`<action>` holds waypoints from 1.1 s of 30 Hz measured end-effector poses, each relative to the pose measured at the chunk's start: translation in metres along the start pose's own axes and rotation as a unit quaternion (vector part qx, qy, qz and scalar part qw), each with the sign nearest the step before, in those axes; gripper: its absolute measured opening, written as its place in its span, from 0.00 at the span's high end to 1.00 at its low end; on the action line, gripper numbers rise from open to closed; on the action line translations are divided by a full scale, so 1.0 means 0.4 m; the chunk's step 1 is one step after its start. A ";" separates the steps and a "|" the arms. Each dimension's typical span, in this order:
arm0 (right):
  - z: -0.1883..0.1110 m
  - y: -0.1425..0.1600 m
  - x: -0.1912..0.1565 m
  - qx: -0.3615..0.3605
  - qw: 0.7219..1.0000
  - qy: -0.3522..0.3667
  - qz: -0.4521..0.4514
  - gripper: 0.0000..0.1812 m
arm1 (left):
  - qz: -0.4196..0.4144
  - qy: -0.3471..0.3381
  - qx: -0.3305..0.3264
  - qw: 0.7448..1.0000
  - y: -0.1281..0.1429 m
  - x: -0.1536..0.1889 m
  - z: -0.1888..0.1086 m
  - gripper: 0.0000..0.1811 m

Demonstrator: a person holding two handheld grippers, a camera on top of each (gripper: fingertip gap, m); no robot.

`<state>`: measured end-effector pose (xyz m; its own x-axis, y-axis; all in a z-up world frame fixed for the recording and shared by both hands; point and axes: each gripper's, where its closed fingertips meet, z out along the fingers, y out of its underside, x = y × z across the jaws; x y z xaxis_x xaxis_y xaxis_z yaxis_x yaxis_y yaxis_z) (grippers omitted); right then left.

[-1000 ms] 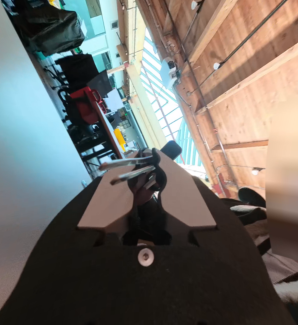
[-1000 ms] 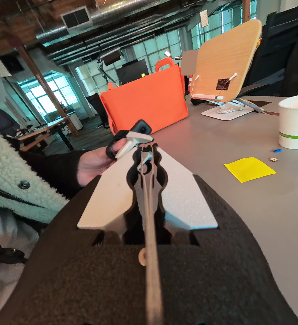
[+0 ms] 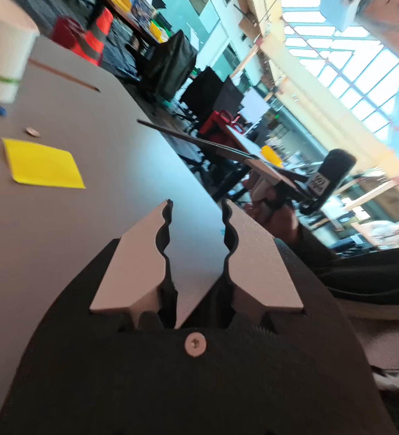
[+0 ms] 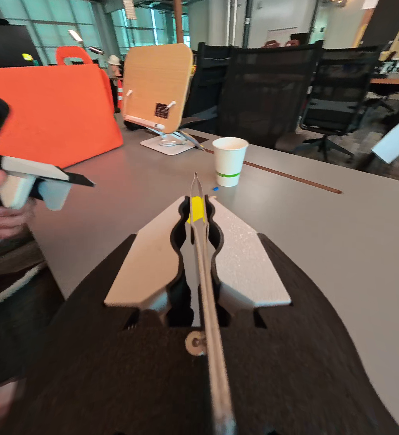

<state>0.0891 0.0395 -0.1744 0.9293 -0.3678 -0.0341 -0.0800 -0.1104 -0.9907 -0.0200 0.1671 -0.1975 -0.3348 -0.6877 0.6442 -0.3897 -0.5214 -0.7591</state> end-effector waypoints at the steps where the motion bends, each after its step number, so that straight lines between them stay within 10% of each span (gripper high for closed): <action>1: -0.004 0.002 0.015 -0.001 1.000 0.010 -0.002 0.94 | 0.033 -0.022 0.001 0.999 -0.008 -0.005 -0.006 0.76; 11: -0.033 0.002 0.076 -0.007 0.999 0.049 -0.014 0.95 | 0.211 -0.171 0.036 0.962 -0.062 -0.033 -0.069 0.77; 33: 0.021 0.079 0.014 -0.049 0.995 -0.006 -0.088 0.91 | 0.172 -0.168 -0.030 0.970 0.032 -0.055 -0.117 0.77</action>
<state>0.0950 0.0418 -0.2069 0.9362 -0.3234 0.1375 0.0508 -0.2626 -0.9636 -0.0579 0.1992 -0.2170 -0.1585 -0.9469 0.2796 -0.3577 -0.2089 -0.9102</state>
